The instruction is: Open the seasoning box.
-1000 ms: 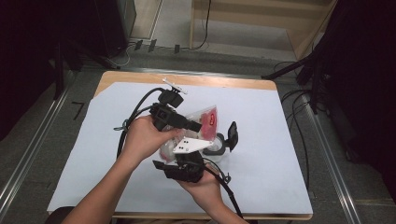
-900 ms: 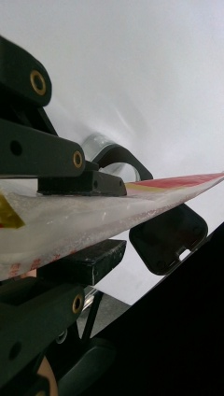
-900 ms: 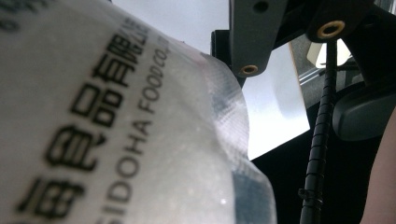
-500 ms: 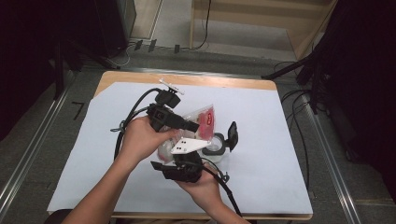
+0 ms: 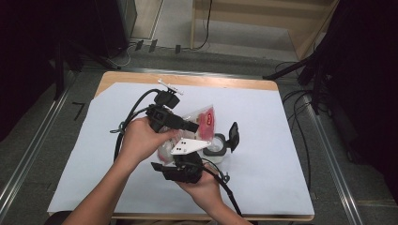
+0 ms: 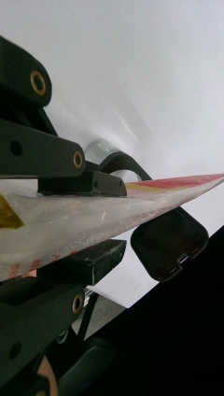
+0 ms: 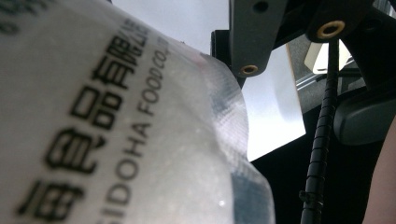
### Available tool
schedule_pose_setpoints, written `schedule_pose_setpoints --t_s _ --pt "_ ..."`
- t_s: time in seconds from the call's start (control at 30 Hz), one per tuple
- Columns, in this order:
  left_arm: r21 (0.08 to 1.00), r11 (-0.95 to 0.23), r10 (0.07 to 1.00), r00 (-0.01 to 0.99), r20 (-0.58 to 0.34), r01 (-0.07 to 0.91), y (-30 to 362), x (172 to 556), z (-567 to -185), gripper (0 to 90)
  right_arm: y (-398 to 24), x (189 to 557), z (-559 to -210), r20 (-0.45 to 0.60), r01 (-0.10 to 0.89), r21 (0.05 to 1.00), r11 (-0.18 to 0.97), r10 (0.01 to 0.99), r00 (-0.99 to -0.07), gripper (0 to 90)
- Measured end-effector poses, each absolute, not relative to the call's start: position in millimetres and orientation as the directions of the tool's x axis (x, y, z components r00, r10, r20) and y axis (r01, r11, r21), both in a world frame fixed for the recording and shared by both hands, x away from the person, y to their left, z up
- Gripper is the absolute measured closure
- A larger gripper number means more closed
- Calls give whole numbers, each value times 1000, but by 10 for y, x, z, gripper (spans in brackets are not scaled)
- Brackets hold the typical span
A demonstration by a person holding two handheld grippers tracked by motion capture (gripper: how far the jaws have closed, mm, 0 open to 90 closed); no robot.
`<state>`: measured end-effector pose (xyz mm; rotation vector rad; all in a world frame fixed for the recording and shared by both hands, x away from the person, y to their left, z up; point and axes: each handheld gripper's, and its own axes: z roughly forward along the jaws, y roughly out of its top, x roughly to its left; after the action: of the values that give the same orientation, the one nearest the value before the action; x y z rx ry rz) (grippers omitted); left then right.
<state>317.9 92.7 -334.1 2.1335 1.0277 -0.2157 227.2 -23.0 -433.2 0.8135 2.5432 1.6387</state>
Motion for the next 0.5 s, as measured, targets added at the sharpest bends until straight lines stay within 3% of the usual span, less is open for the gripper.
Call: schedule_pose_setpoints --t_s 0.5 --pt "553 -408 608 669 -429 726 943 3180 -3321 686 -189 2276 -4333 285 429 853 296 425 -859 638"
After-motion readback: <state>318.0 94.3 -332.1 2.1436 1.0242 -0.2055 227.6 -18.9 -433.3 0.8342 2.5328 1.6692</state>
